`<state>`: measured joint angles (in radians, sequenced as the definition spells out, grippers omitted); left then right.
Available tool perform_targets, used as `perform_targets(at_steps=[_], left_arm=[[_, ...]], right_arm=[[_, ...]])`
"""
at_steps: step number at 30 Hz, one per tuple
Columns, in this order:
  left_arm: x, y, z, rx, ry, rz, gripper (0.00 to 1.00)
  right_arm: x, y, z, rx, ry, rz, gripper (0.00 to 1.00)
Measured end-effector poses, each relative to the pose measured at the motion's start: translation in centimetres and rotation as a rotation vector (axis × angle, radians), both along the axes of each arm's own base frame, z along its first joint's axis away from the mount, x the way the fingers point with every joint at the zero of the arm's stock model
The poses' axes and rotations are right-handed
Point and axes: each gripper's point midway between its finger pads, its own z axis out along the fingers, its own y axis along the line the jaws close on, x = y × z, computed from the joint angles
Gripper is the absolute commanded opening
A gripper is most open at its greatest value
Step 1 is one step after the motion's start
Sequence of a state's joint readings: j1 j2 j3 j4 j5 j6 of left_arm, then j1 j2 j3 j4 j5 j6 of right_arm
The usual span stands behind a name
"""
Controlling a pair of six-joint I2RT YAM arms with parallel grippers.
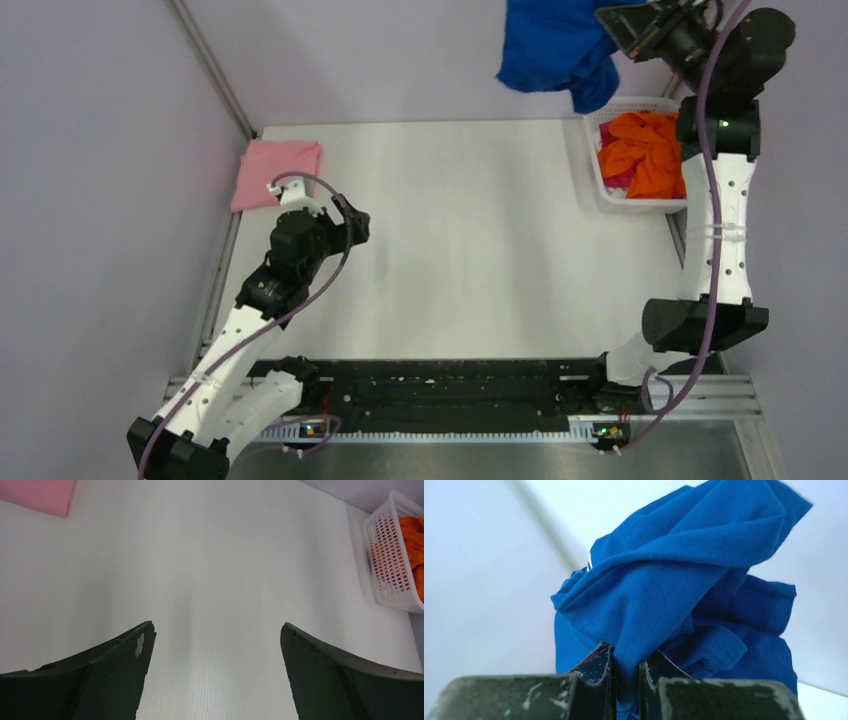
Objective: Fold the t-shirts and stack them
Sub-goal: Move the tshirt to the center of the board
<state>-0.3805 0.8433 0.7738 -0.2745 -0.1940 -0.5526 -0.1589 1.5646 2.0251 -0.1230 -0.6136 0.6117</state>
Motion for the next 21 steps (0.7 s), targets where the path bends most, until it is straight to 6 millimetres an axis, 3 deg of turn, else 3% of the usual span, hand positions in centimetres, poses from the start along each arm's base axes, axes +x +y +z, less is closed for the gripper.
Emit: perform_targets(at_steps=[2,5,8,9,11,13,16,18,20,21], left_arm=[[-0.3,0.4,0.3,-0.005,-0.009,0.015,0.99],[-0.7,0.9,0.5,-0.01,-0.007,0.043,0.99],[-1.0,1.5,0.4,-0.011,0.001,0.072,0.99],[-1.0,1.6,0.2,-0.013,0.007,0.083,0.99],[-1.2,1.9,0.0,-0.013,0.019,0.1,0.99],[-1.3,2.1,-0.5,-0.013,0.038,0.114,0.99],[-1.4,2.2,-1.5,-0.009,0.072,0.126,0.99],[-1.3,2.0,-2.9,0.001,0.118,0.118,0.99],[-1.2,1.4,-4.5,0.006,0.172,0.102,0.99],[-1.1,0.9,-5.6,0.008,0.21,0.084,0.99]], right_arm=[[-1.8,5.0,-0.2,-0.02,0.004,0.185,0.03],[-3.7,10.7,-2.3,-0.049,0.053,0.4,0.08],[-4.7,13.9,-6.7,-0.07,0.146,0.525,0.24],[-4.6,14.1,-9.4,-0.076,0.197,0.532,0.38],[-3.9,13.6,-15.4,-0.081,0.33,0.494,0.73],[-2.8,12.4,-21.9,-0.086,0.48,0.385,0.95],[-2.0,8.6,-33.4,-0.141,0.747,0.119,0.97],[-3.3,6.3,-38.9,-0.196,0.884,-0.011,0.97],[-5.0,4.7,-41.7,-0.242,0.956,-0.101,0.96],[-5.7,4.3,-42.1,-0.26,0.968,-0.126,0.95]])
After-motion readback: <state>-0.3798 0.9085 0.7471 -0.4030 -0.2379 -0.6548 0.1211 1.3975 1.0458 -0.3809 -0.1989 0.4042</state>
